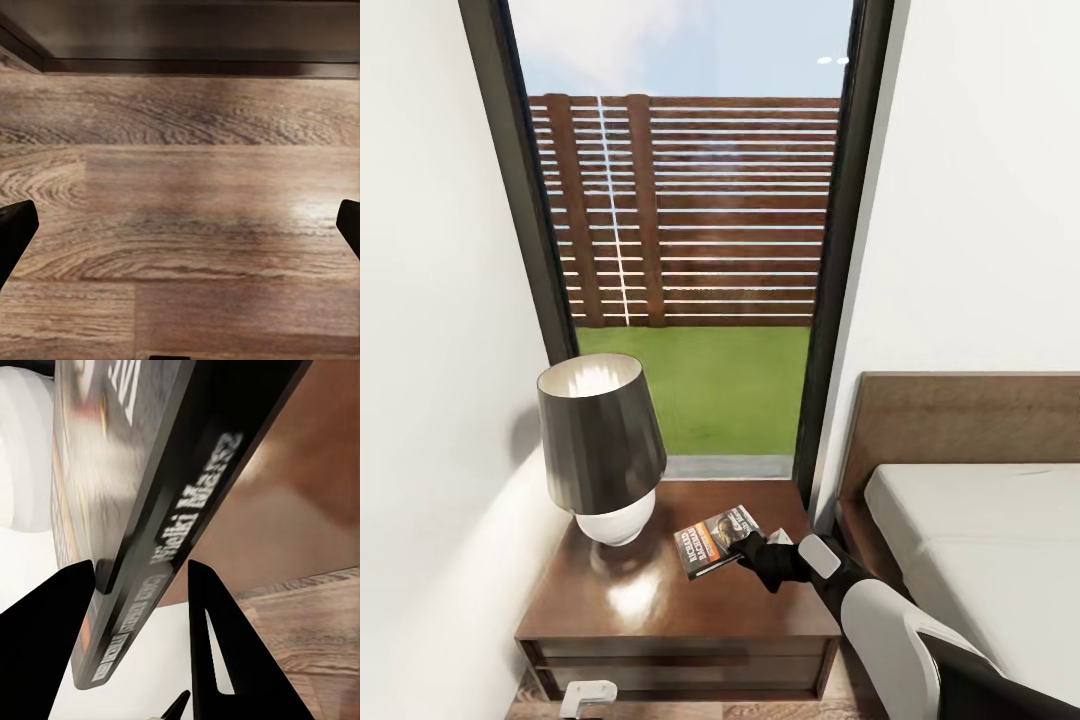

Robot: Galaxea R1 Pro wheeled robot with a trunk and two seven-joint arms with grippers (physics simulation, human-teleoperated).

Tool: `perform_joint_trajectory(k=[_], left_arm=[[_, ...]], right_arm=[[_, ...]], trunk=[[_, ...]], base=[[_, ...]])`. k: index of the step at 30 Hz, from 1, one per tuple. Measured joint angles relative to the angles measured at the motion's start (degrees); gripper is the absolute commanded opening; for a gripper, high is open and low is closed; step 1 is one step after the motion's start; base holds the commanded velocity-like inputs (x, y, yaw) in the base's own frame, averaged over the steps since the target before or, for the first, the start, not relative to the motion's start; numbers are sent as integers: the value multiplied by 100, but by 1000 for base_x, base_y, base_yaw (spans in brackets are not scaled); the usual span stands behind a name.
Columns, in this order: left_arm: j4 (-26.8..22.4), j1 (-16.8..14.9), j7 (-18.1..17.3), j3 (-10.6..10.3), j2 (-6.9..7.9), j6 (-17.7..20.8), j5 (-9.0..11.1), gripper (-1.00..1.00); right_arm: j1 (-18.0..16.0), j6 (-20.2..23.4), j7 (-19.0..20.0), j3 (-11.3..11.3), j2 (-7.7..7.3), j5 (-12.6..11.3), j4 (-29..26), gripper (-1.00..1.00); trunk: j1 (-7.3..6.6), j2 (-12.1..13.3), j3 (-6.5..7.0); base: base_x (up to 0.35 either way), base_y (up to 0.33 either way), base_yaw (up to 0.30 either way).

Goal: In the bedroom, move the book from the bed onto either nightstand, and place the two sandals side by side next to the bed.

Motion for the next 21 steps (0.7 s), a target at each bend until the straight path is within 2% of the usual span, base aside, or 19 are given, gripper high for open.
perform_joint_trajectory(k=[6, 12, 21], left_arm=[[0, 2, 0, 0, 0, -5, 0, 100], [0, 2, 4, 0, -2, -1, 0, 100], [-8, 0, 1, 0, 1, 30, 0, 100]], right_arm=[[0, 2, 5, 0, 0, -3, 0, -100], [0, 29, -14, 9, 0, 8, 1, -100], [-2, 52, -74, 5, 0, -7, 0, -100]], trunk=[[0, 0, 0], [131, -239, -107], [132, -241, -108]], base=[[0, 0, 0], [0, 0, 0], [0, 0, 0]])
